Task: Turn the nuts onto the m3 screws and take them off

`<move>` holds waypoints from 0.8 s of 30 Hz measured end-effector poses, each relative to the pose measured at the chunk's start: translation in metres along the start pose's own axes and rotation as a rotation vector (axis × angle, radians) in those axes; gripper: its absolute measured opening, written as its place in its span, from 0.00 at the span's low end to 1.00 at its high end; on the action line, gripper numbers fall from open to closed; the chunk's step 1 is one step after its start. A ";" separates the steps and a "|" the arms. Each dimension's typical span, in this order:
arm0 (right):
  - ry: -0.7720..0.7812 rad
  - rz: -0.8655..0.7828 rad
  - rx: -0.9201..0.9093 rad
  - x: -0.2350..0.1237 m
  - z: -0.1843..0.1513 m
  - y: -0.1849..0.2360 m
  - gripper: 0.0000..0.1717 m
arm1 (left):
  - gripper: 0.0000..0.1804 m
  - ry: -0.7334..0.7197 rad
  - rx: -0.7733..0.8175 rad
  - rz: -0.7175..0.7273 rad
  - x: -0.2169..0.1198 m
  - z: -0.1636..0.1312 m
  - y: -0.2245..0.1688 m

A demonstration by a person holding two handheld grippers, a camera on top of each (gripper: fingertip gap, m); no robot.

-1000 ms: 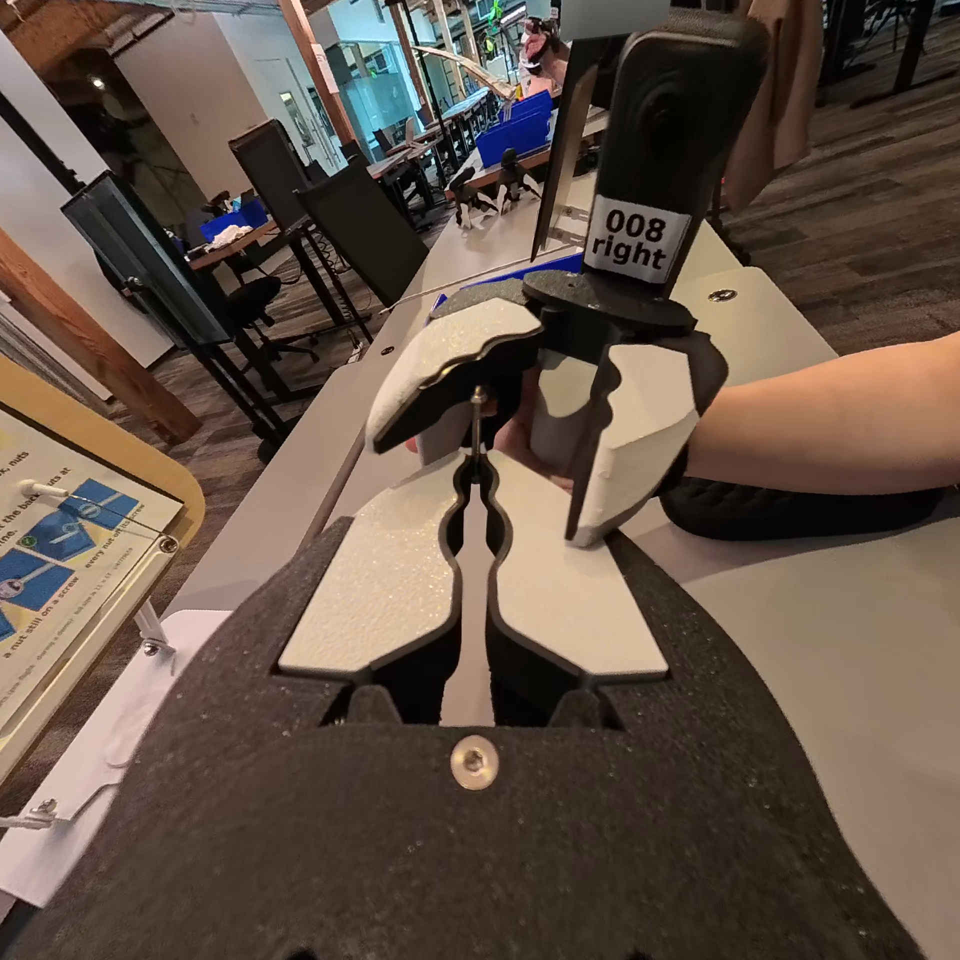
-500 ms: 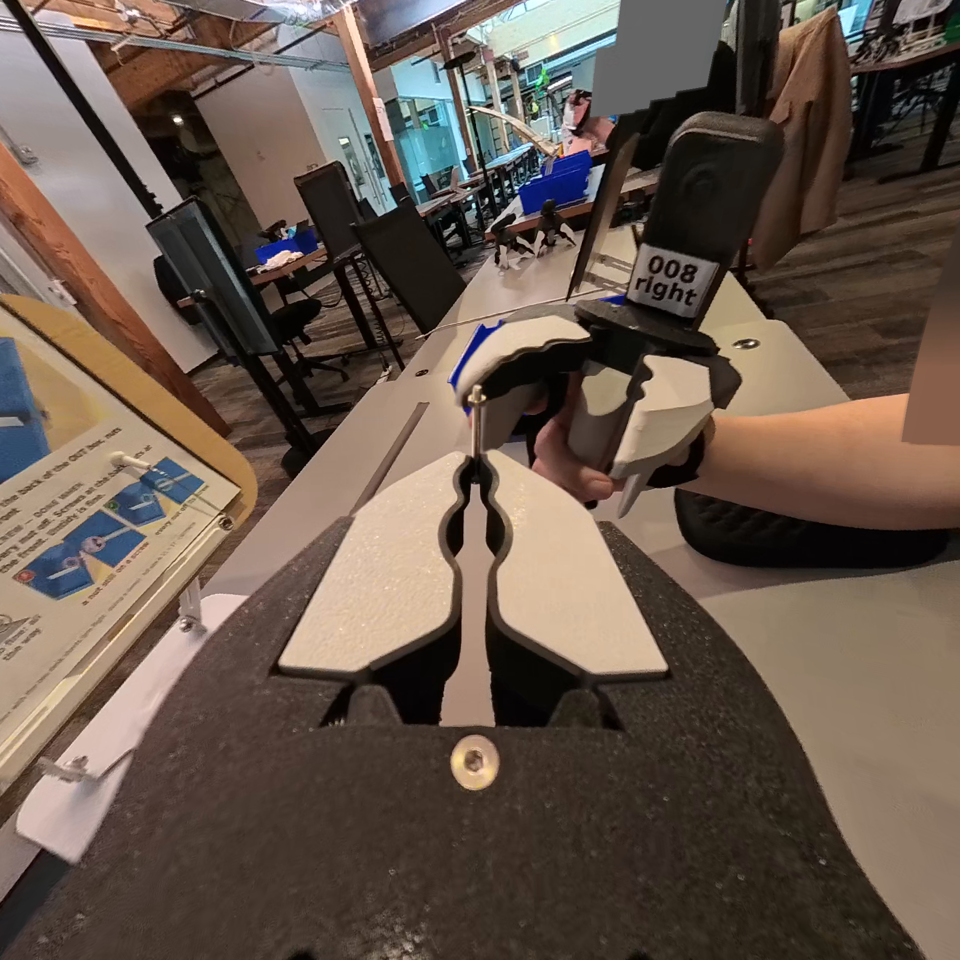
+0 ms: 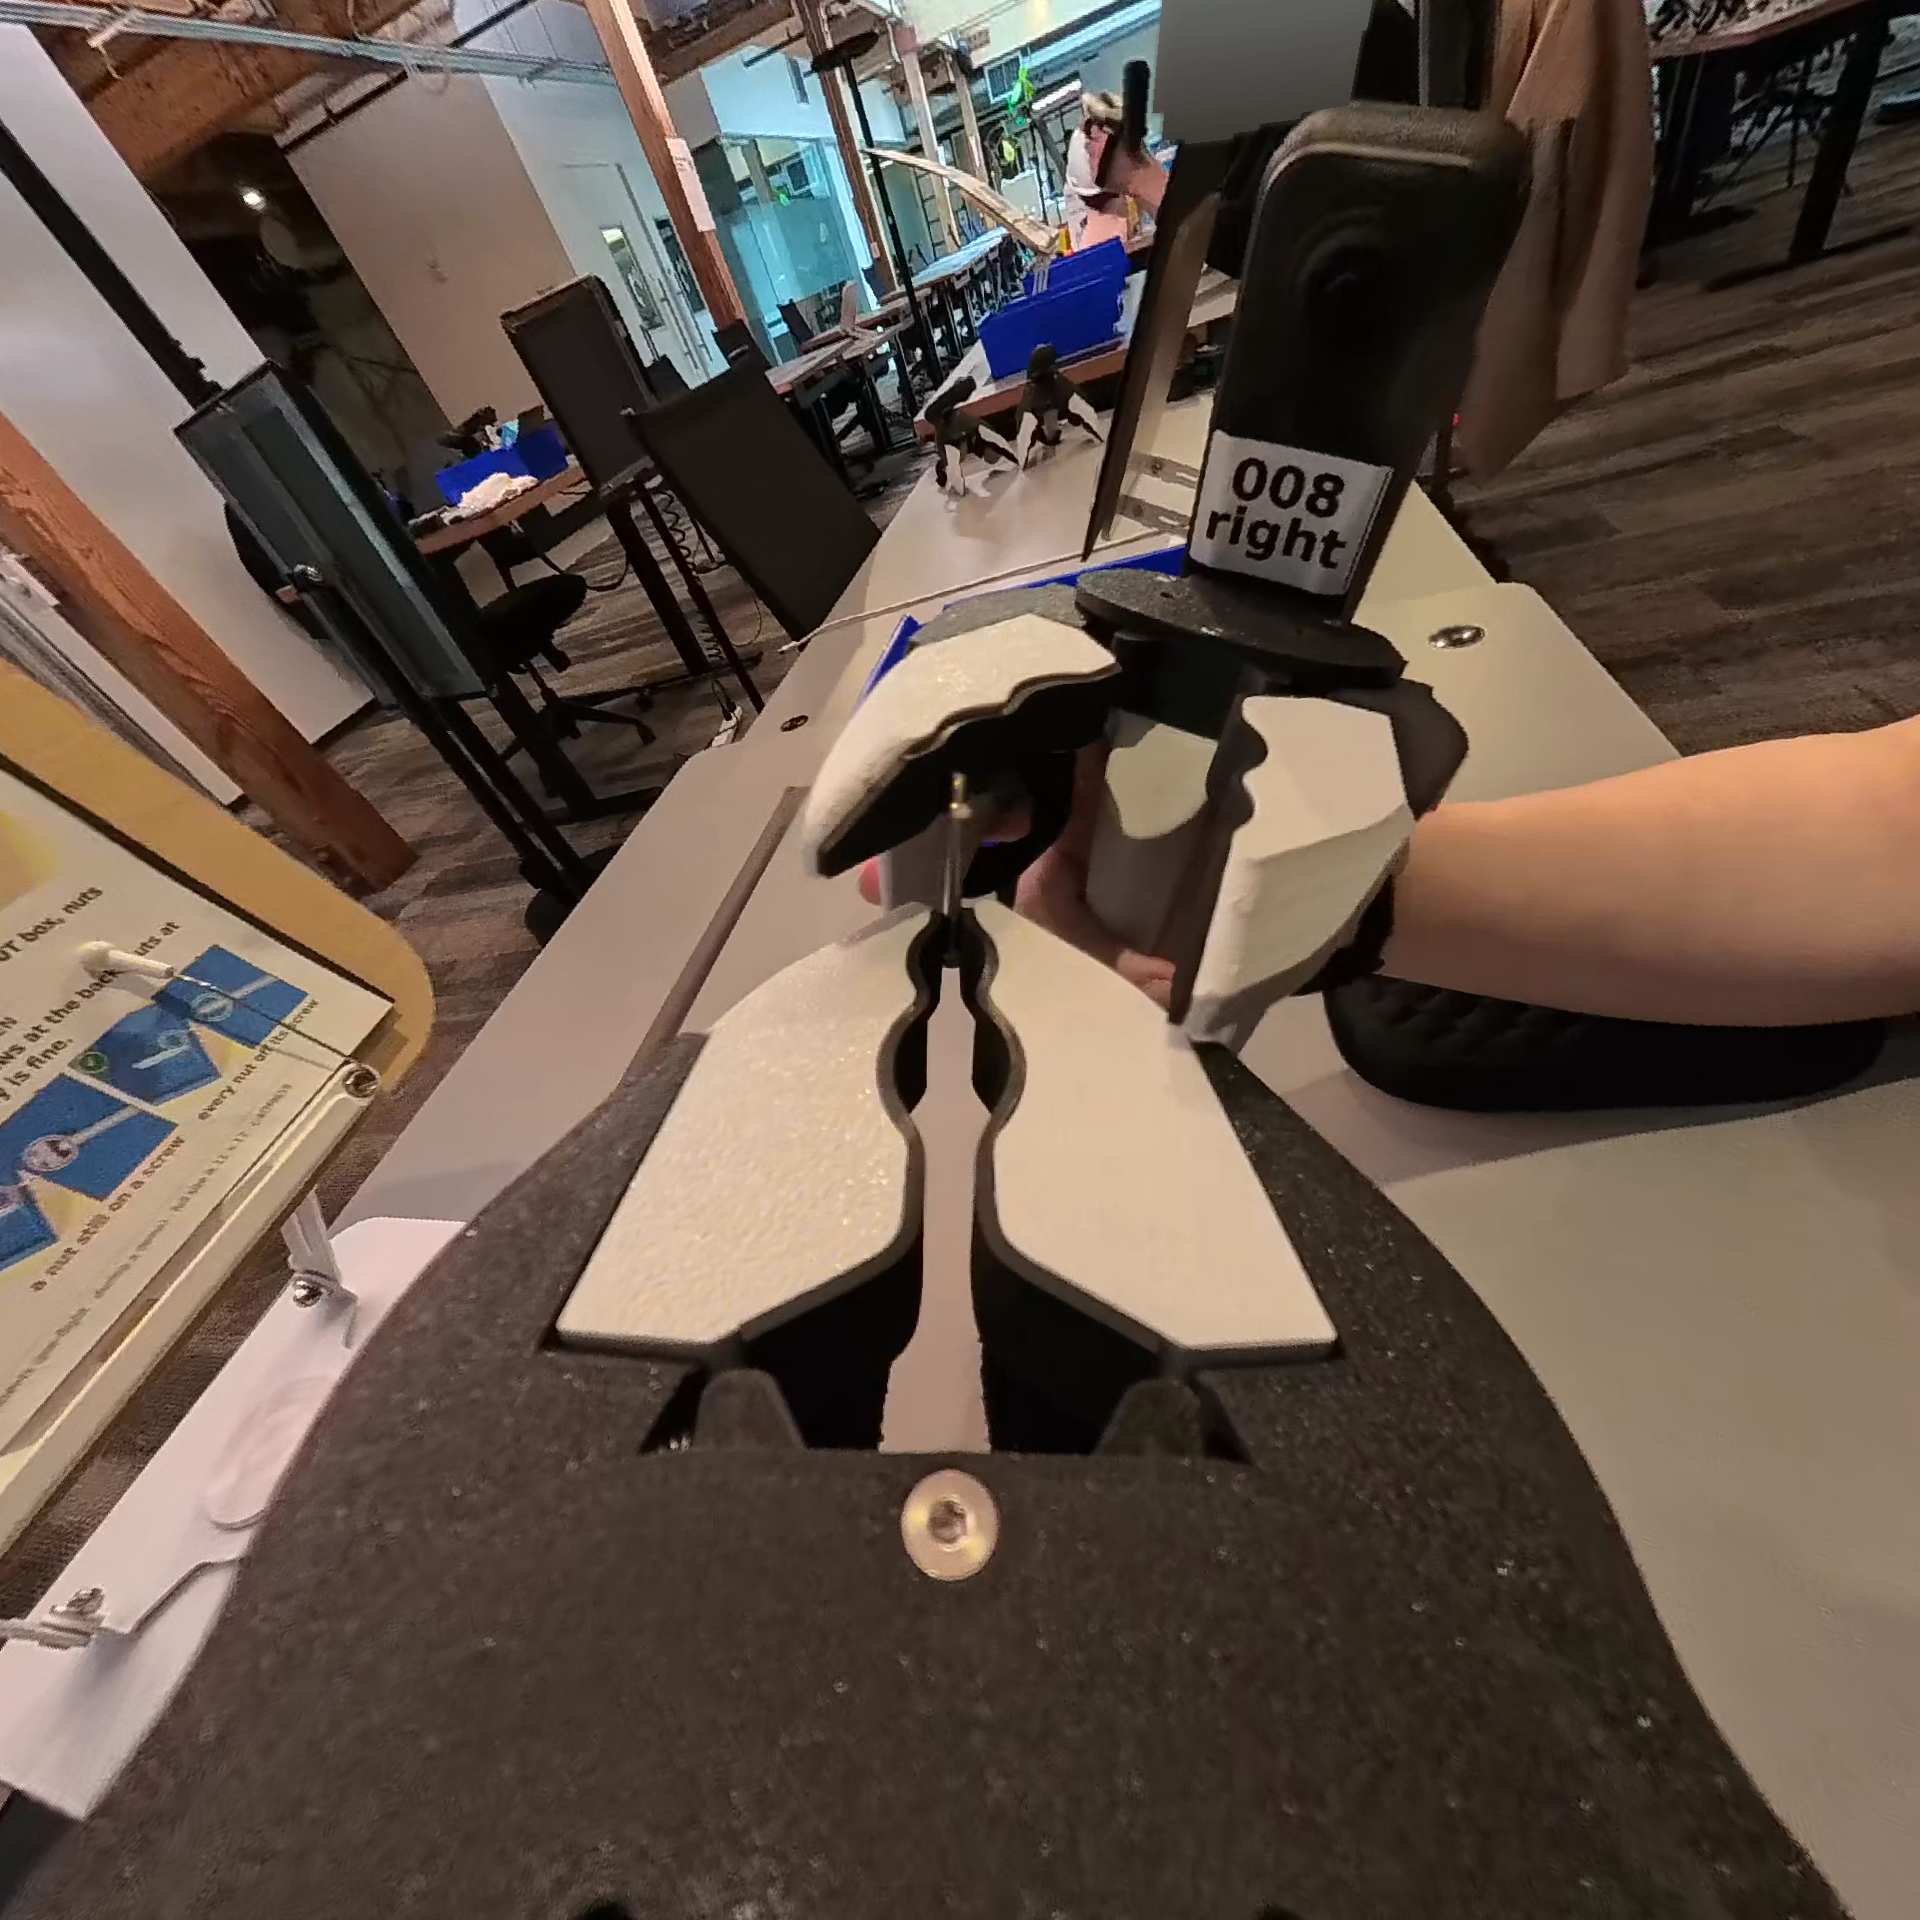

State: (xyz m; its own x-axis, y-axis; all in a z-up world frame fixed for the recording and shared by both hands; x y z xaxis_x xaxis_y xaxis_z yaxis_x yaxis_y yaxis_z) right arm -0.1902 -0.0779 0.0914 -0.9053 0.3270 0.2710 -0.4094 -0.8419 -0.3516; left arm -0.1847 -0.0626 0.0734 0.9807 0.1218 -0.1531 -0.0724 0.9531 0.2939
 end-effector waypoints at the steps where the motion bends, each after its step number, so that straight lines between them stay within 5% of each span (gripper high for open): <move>1: 0.002 -0.002 0.001 0.000 0.000 -0.001 0.28 | 0.01 -0.001 0.000 0.007 -0.002 0.000 0.002; 24: 0.004 -0.001 0.002 -0.017 0.000 -0.008 0.12 | 0.01 0.012 0.009 0.007 -0.011 0.000 0.004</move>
Point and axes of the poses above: each gripper's, where its closed fingertips meet, x out along the fingers, z out of its top, y = z × x across the jaws, the point moved 2 cm from there along -x, back along the fingers, and after that the axes turned 1 degree about -z, right-handed, at the moved point
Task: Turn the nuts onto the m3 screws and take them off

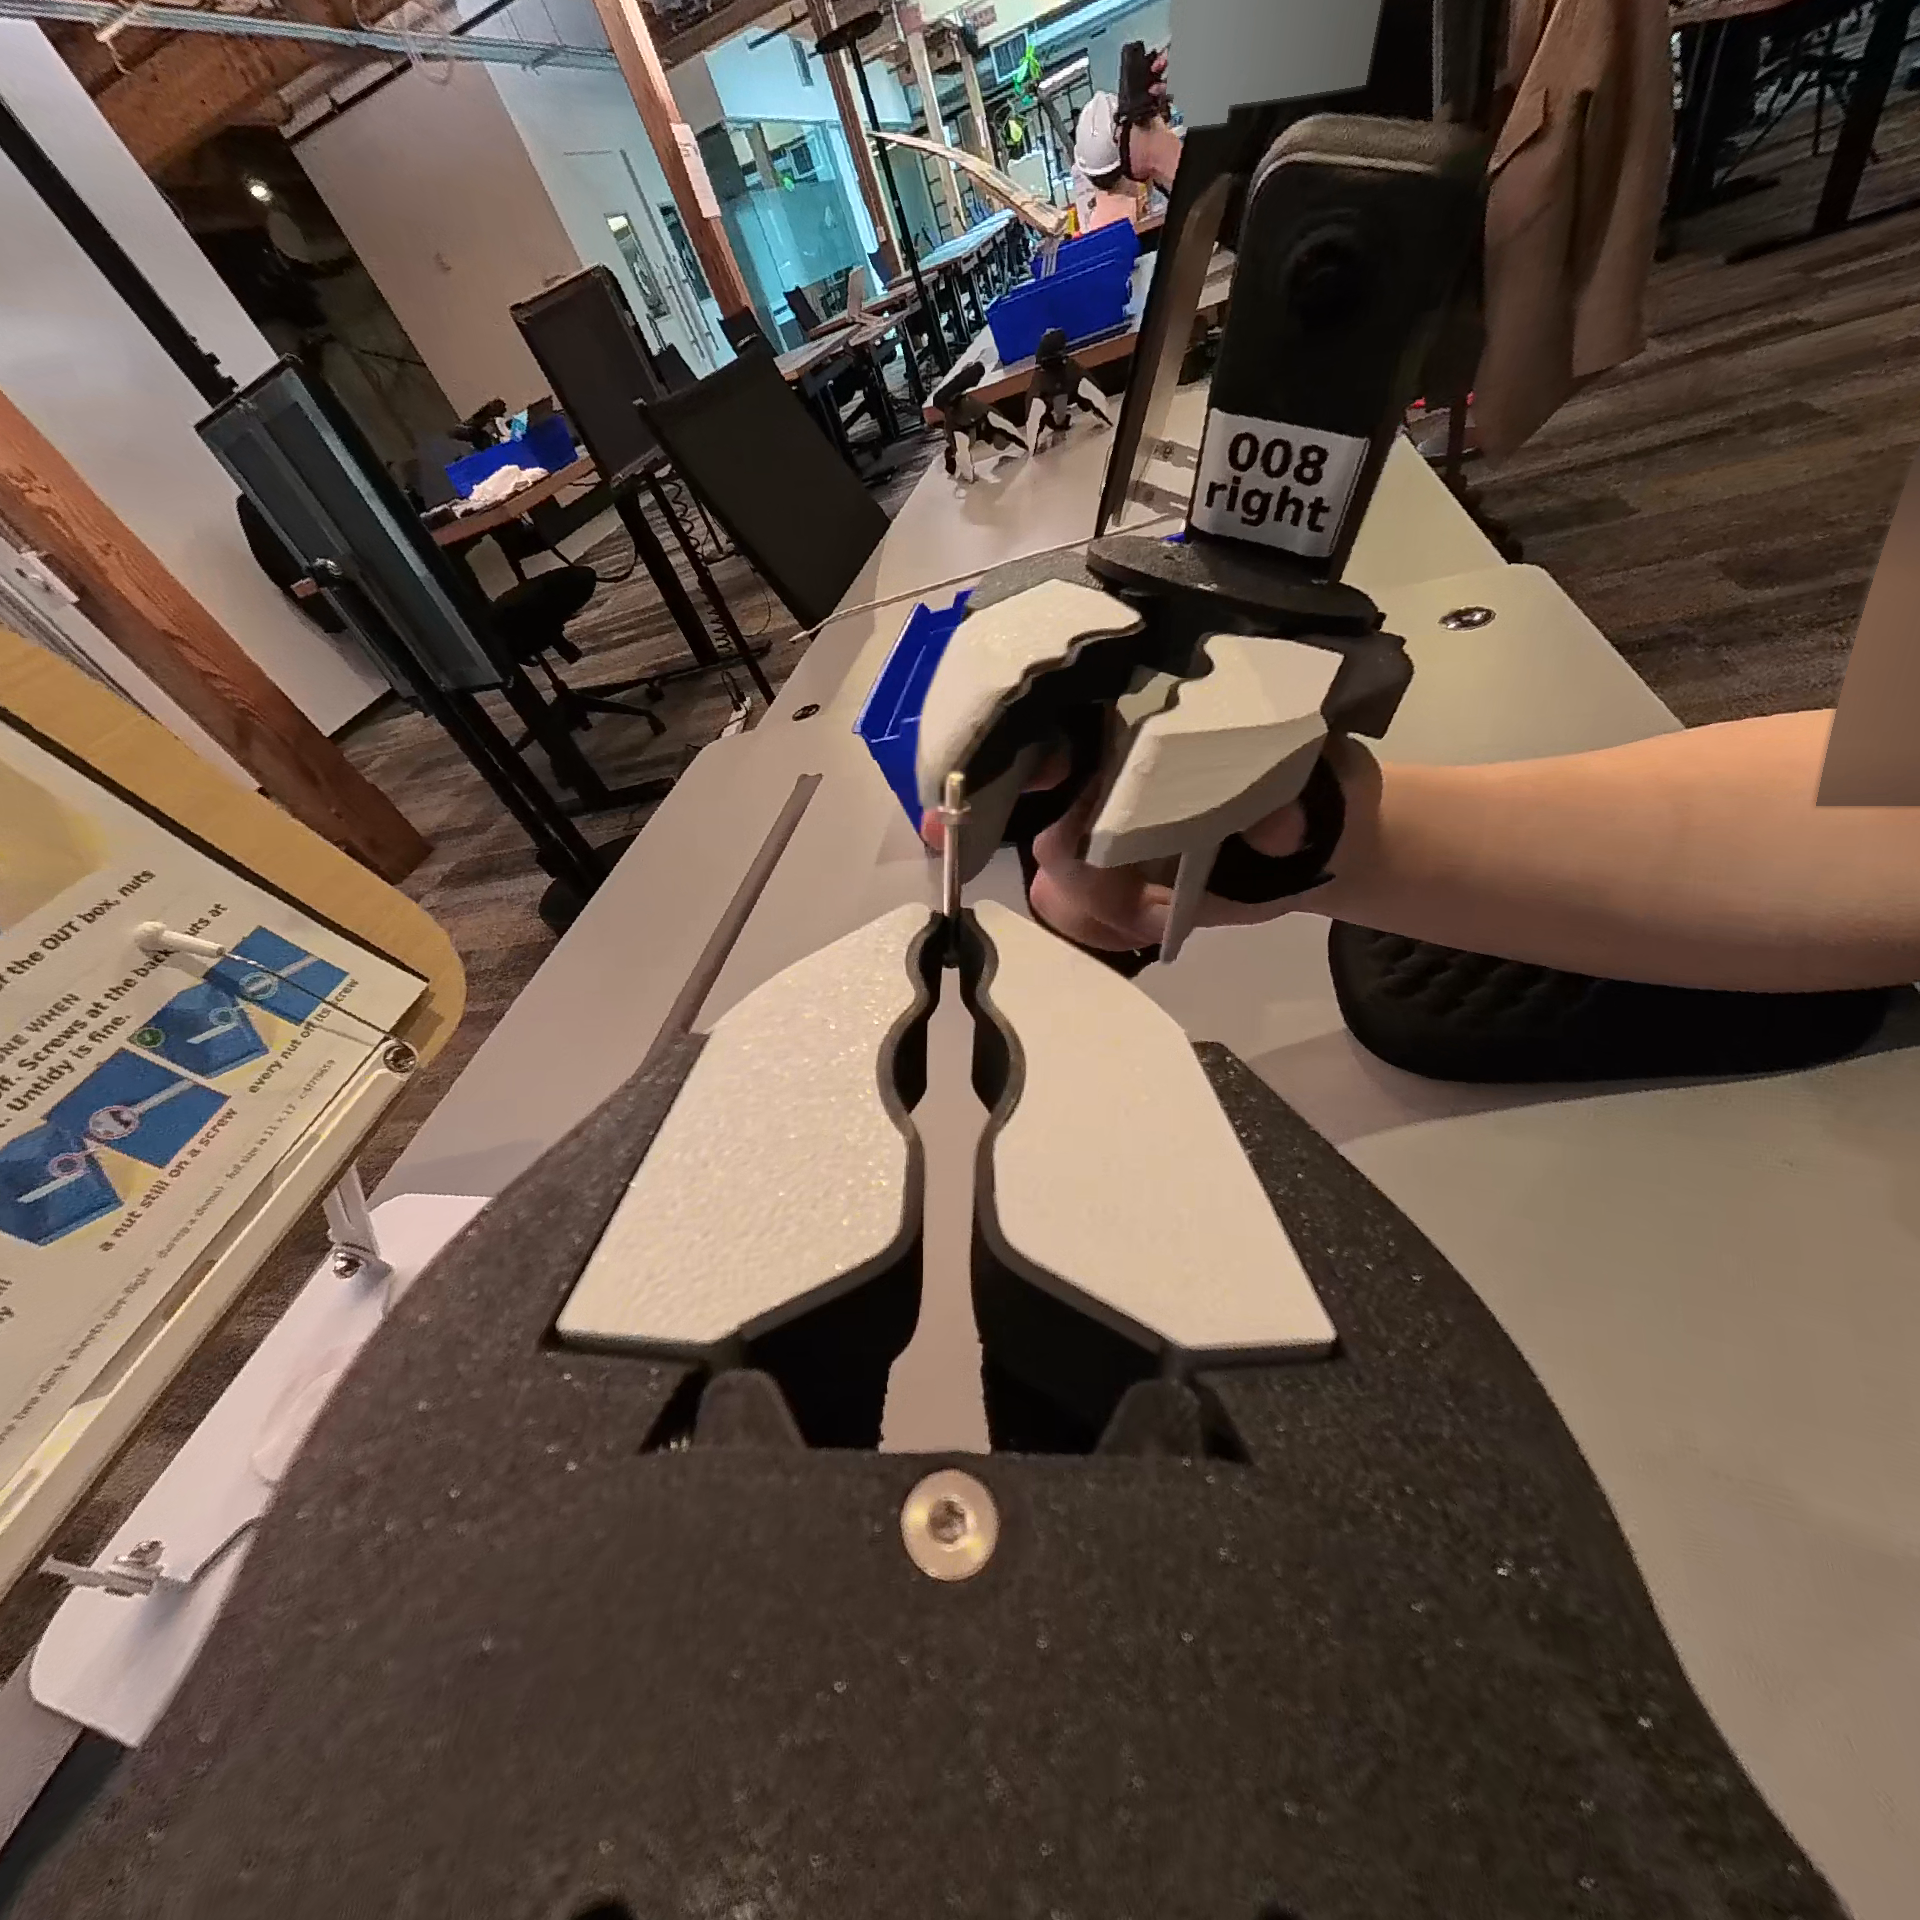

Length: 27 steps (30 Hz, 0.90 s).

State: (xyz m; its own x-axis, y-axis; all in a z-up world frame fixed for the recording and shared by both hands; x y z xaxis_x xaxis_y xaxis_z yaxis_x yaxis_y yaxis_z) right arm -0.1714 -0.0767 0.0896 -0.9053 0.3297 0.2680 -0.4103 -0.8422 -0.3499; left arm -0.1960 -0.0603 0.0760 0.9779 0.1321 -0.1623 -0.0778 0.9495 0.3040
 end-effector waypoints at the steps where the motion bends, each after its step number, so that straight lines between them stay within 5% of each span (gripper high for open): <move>1: 0.000 0.001 0.001 -0.001 0.000 -0.001 0.11 | 0.01 -0.002 -0.003 0.004 -0.001 0.000 0.001; 7: -0.014 -0.016 -0.007 0.001 0.006 -0.008 0.16 | 0.01 0.015 0.010 -0.002 -0.001 -0.001 0.000; 11: 0.017 0.072 0.028 0.016 0.008 -0.007 0.30 | 0.01 -0.007 0.001 0.010 -0.008 0.002 0.004; 16: 0.116 0.182 0.029 0.029 -0.008 -0.004 0.31 | 0.01 -0.059 -0.030 0.006 -0.017 0.008 0.008; 27: 0.034 0.204 0.053 0.046 0.000 0.003 0.38 | 0.01 -0.068 -0.044 0.026 -0.015 0.008 0.013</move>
Point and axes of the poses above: each gripper's, where its closed fingertips meet, x out along the fingers, z out of its top, y = z × x across the jaws, the point moved 2 cm from there along -x, back along the fingers, and after that the axes turned 1 degree about -z, right-handed, at the moved point
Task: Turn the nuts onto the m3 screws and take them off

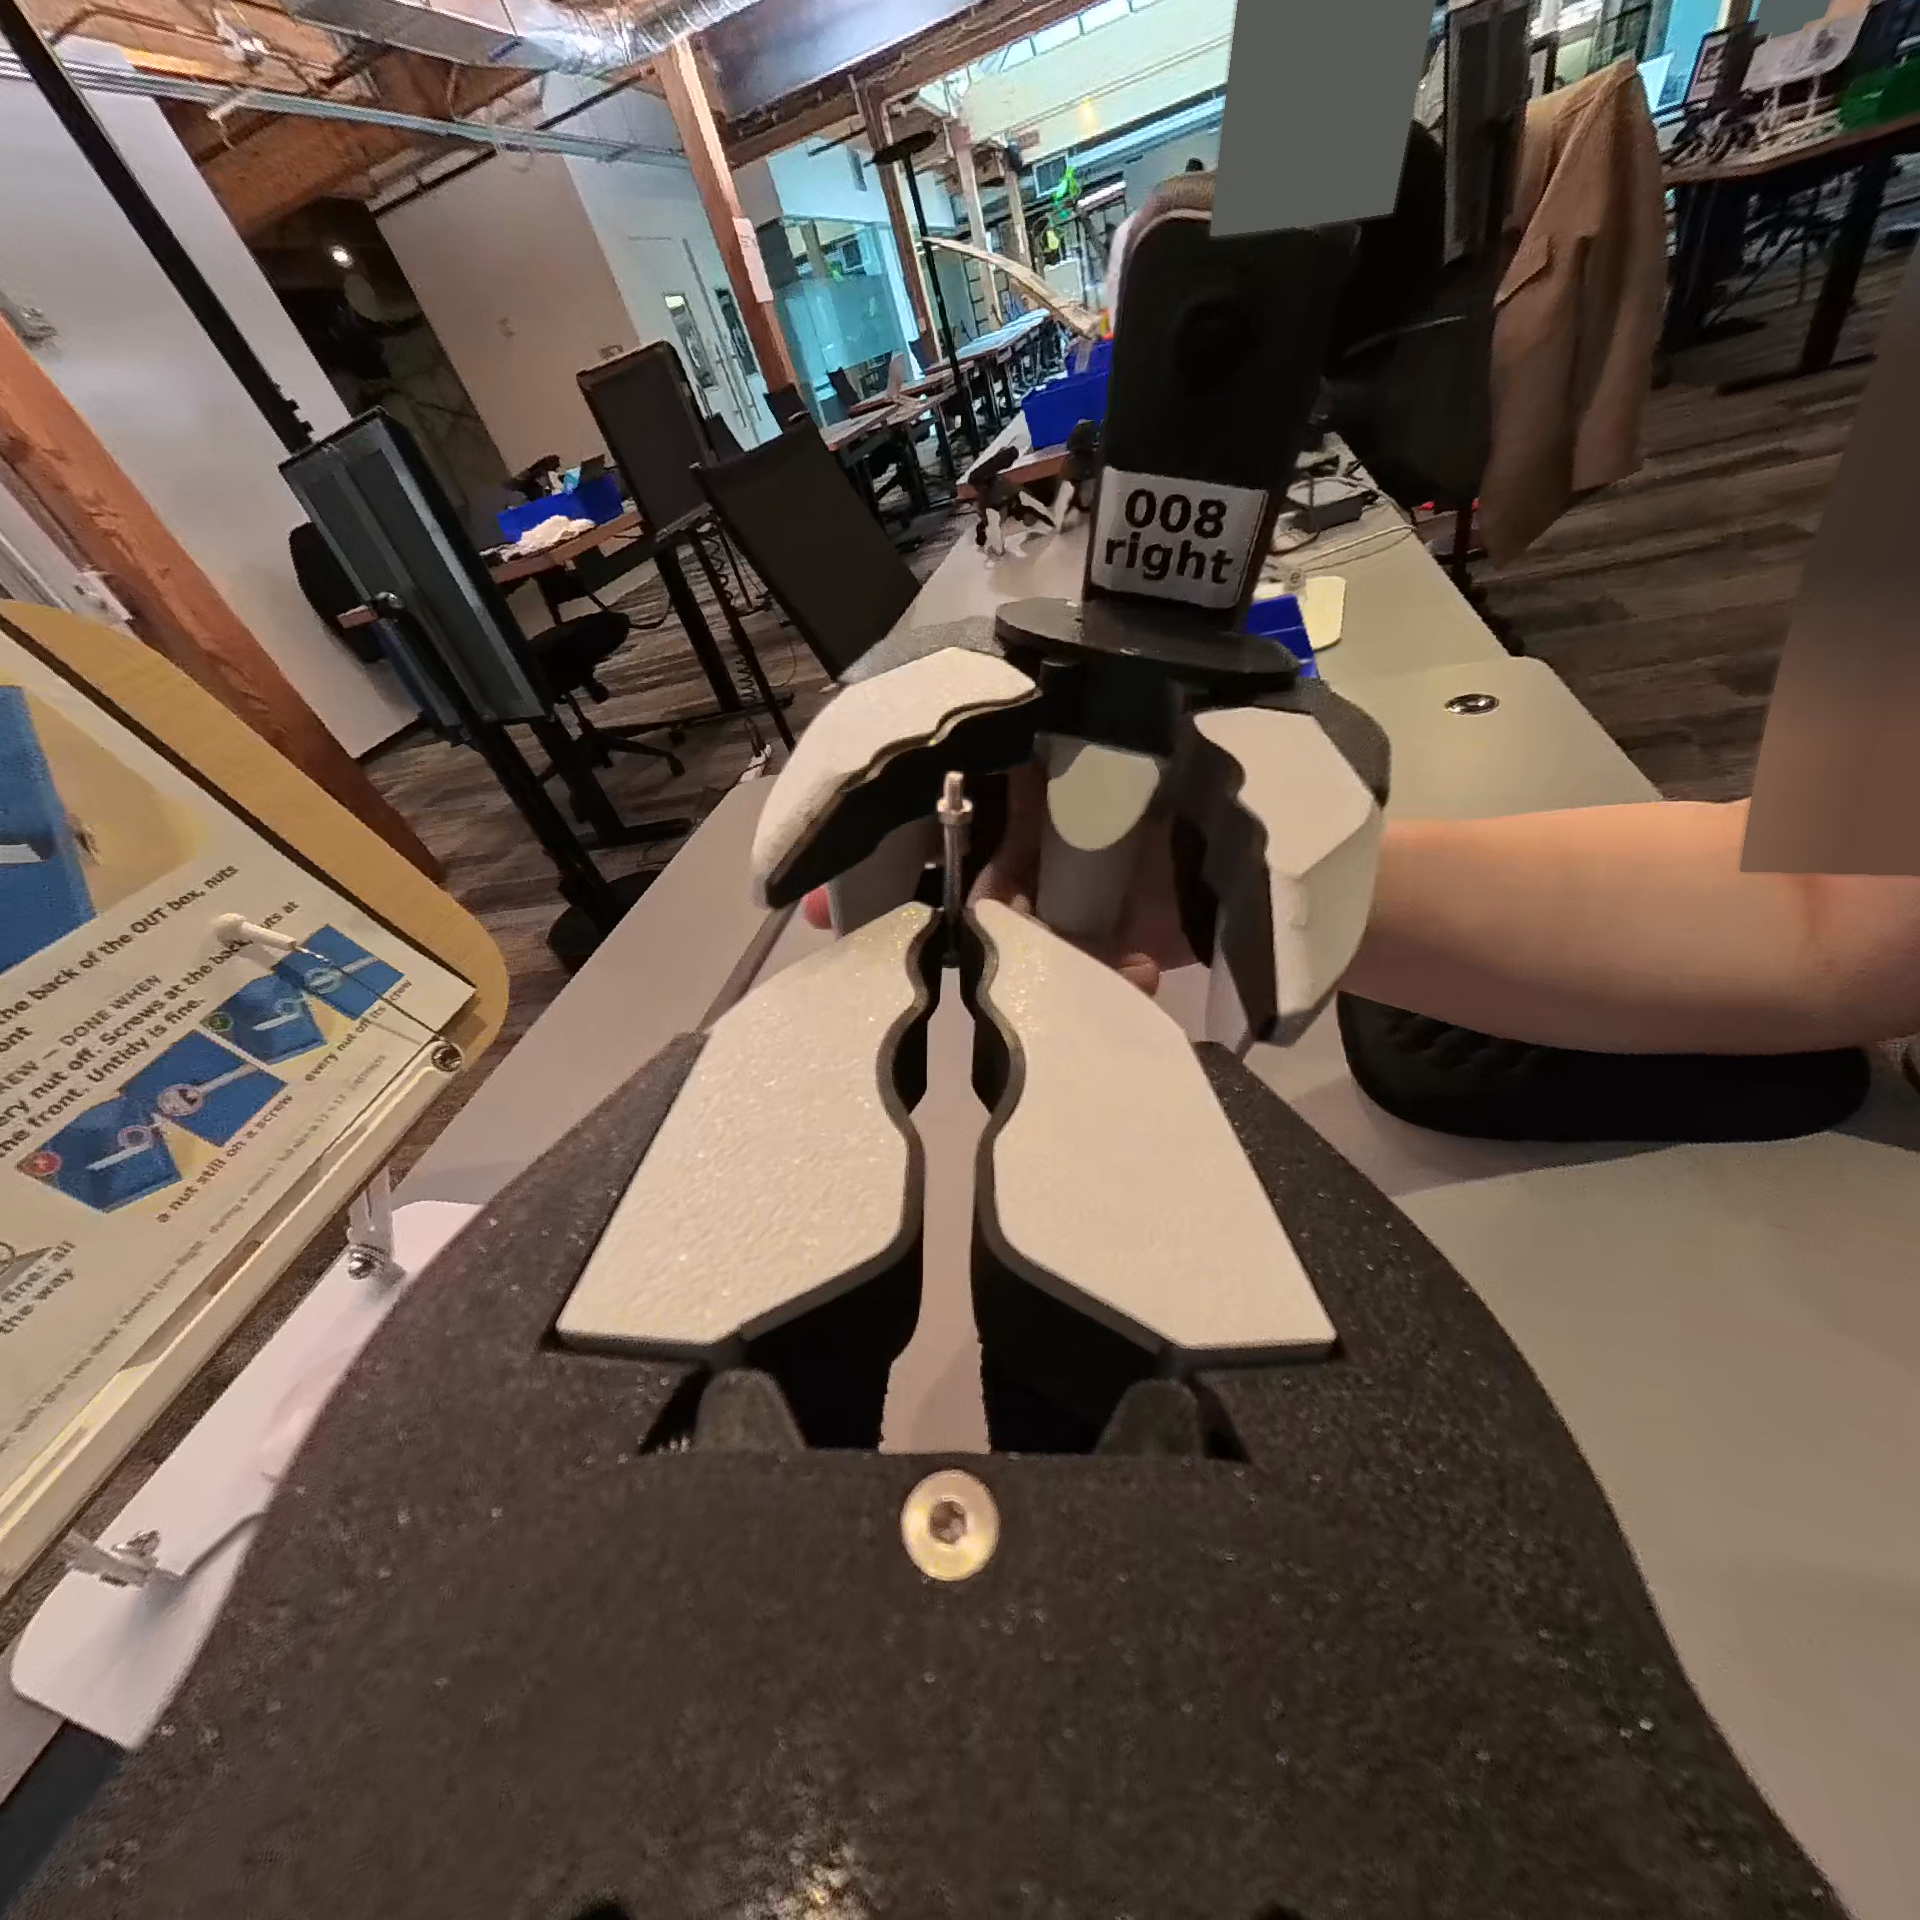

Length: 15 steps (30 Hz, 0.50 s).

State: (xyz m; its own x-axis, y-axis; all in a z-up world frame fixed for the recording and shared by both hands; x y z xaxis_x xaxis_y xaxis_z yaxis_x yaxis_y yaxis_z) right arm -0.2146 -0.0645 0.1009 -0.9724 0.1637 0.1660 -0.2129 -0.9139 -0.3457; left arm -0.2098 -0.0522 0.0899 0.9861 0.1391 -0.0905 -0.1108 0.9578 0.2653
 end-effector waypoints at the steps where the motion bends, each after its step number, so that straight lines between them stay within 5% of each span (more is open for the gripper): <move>1: 0.002 -0.003 -0.006 0.000 -0.001 0.001 0.38 | 0.01 -0.002 -0.002 -0.001 0.000 0.000 0.000; 15: 0.007 0.002 -0.011 0.000 0.000 0.004 0.37 | 0.01 0.004 -0.012 0.022 -0.001 -0.004 0.006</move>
Point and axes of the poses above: each gripper's, where its closed fingertips meet, x out along the fingers, z out of its top, y = z × x across the jaws, the point moved 2 cm from there along -x, back along the fingers, and after that the axes turned 1 degree about -z, right-handed, at the moved point
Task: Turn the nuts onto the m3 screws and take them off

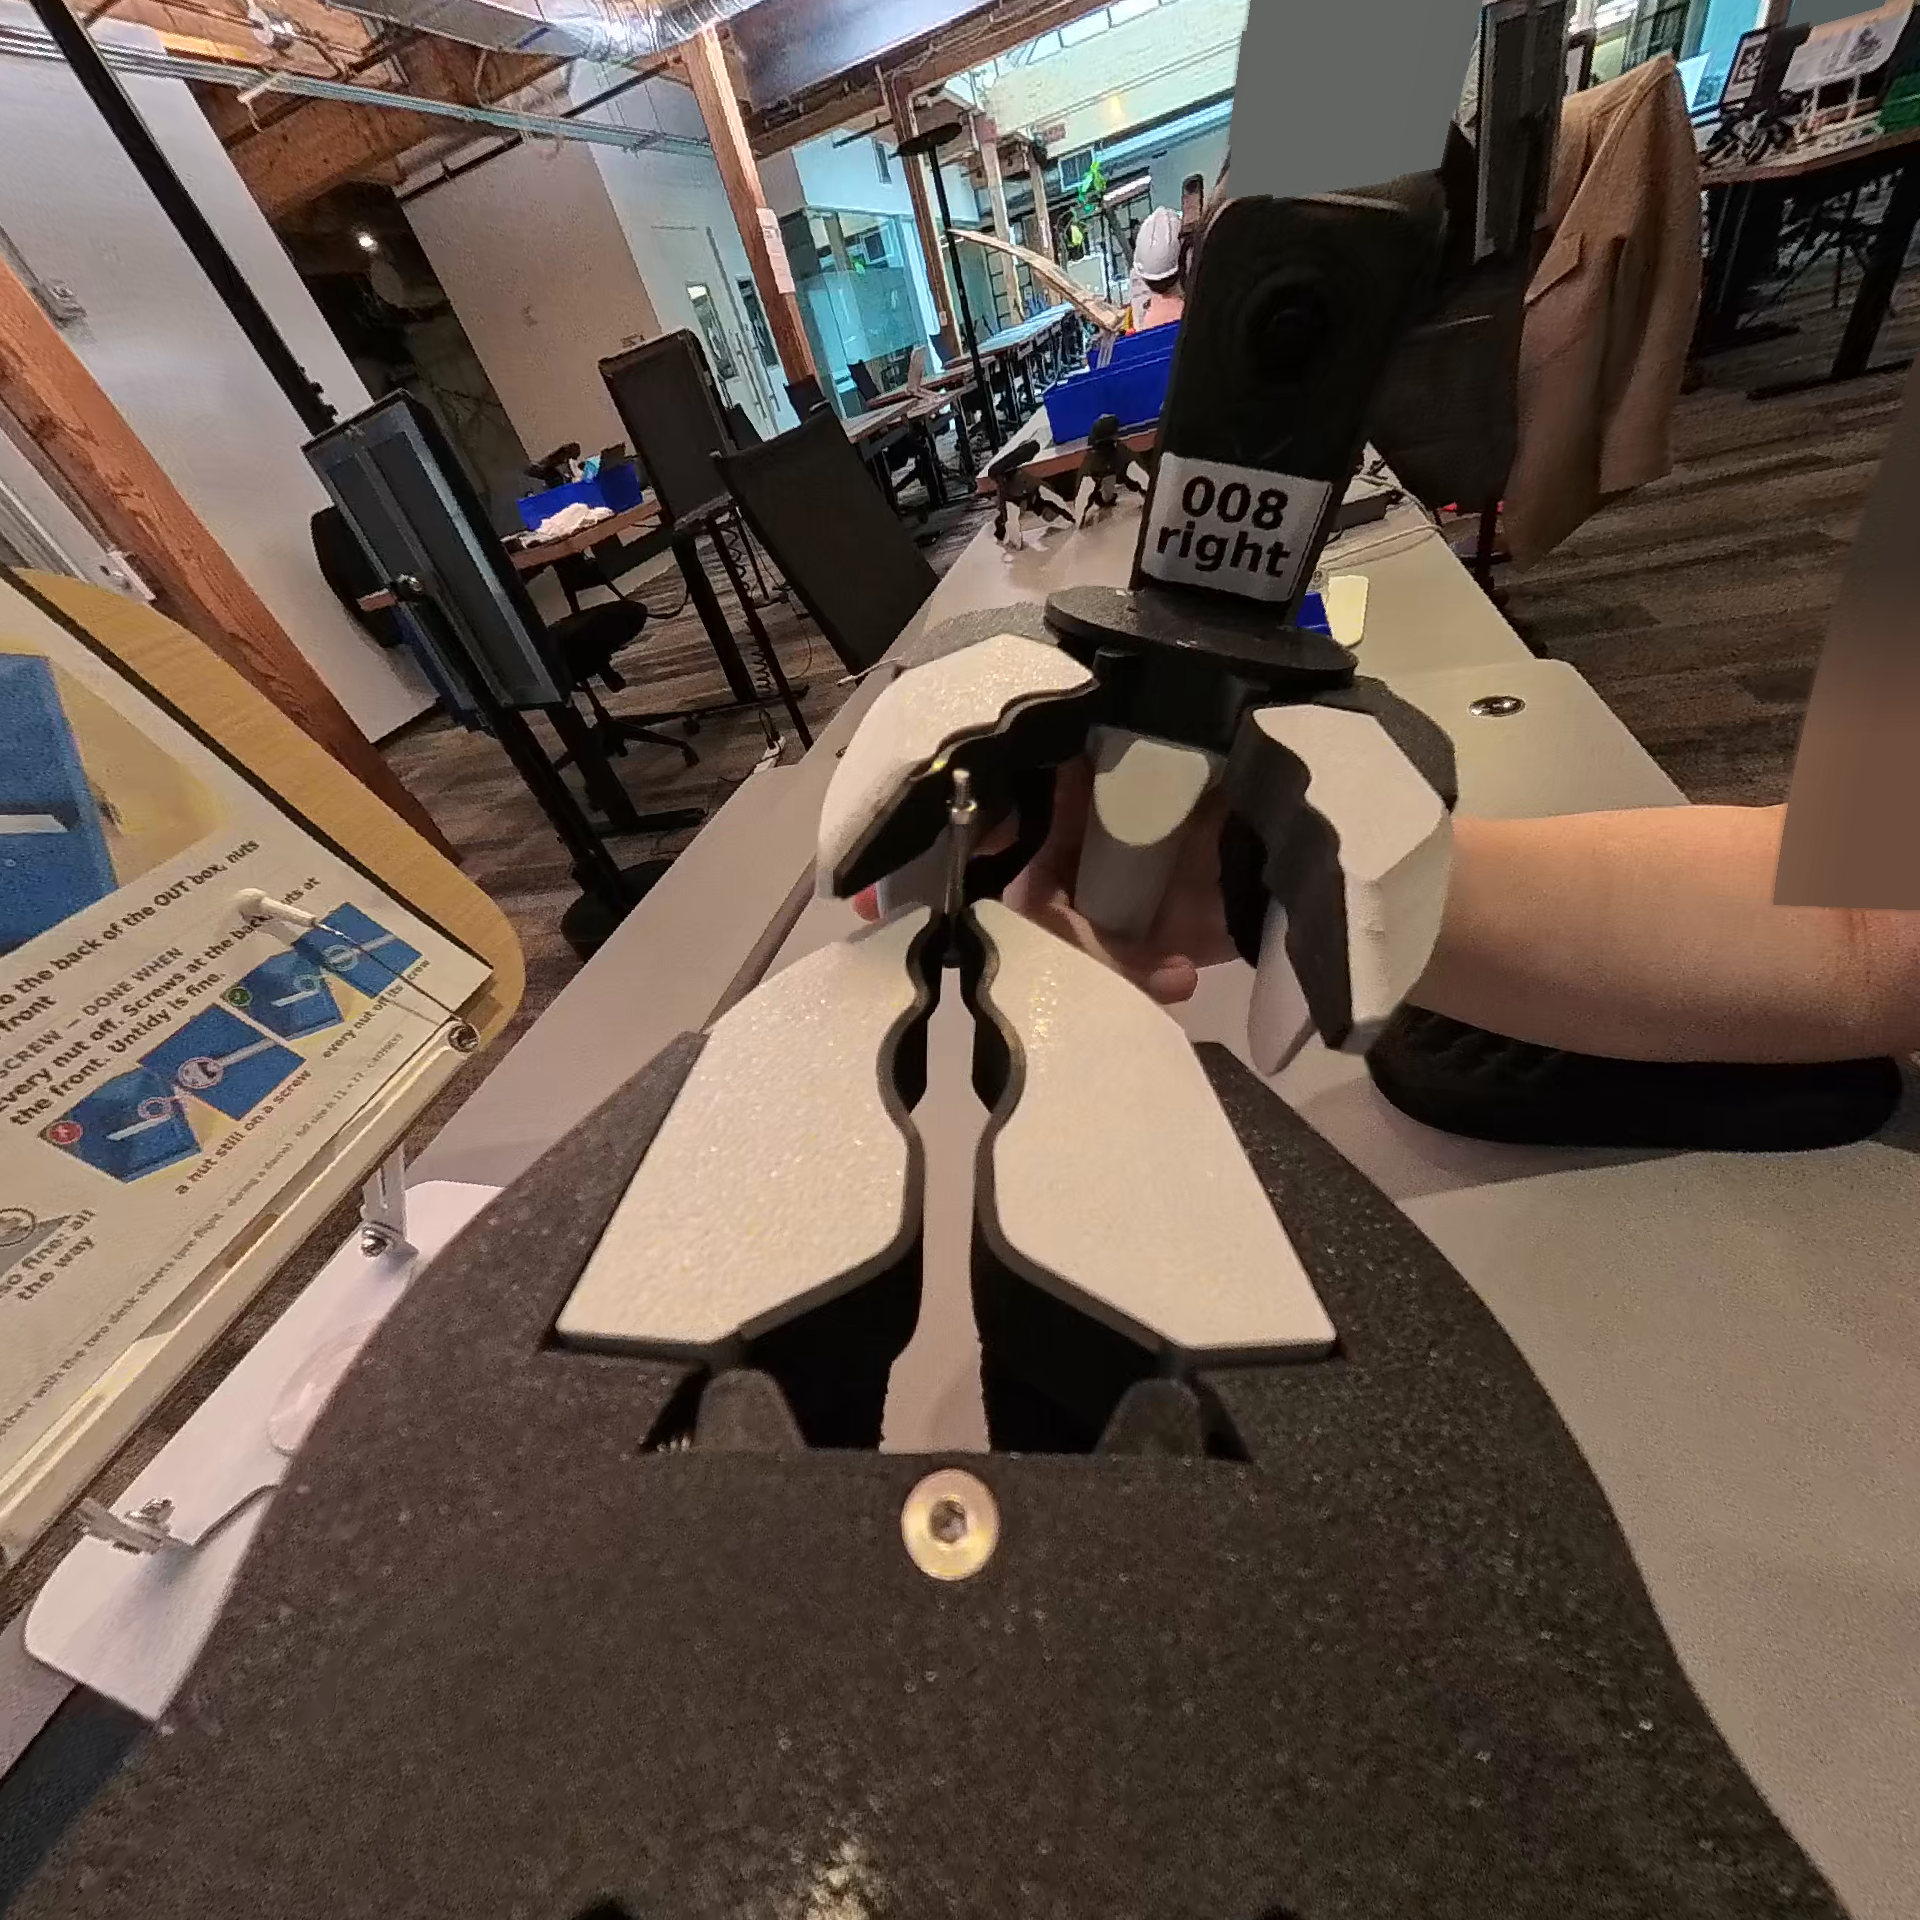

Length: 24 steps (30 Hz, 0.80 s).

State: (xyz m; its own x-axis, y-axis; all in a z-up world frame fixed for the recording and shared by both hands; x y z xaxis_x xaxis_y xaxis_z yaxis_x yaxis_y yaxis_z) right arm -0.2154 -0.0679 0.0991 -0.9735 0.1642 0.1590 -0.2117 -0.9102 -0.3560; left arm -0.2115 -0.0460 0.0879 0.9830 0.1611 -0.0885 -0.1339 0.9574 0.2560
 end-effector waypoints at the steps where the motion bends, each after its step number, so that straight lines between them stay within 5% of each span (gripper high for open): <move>1: 0.002 -0.001 0.000 -0.001 0.000 -0.001 0.37 | 0.01 0.000 0.001 0.006 -0.001 0.000 0.001; 10: 0.020 -0.016 0.011 -0.013 0.001 -0.008 0.35 | 0.01 -0.012 -0.012 0.047 -0.013 0.001 0.011; 24: 0.039 0.022 0.001 0.003 -0.006 0.006 0.38 | 0.01 0.014 0.007 -0.052 0.013 -0.003 -0.012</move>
State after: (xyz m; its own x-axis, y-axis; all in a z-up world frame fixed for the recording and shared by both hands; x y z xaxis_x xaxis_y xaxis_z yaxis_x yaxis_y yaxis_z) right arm -0.2204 -0.0703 0.0922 -0.9806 0.1587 0.1146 -0.1899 -0.9140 -0.3585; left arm -0.1977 -0.0546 0.0808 0.9867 0.1145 -0.1157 -0.0815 0.9629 0.2574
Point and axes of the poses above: each gripper's, where its closed fingertips meet, x out along the fingers, z out of its top, y = z × x across the jaws, the point moved 2 cm from there along -x, back along the fingers, and after that the axes turned 1 degree about -z, right-handed, at the moved point
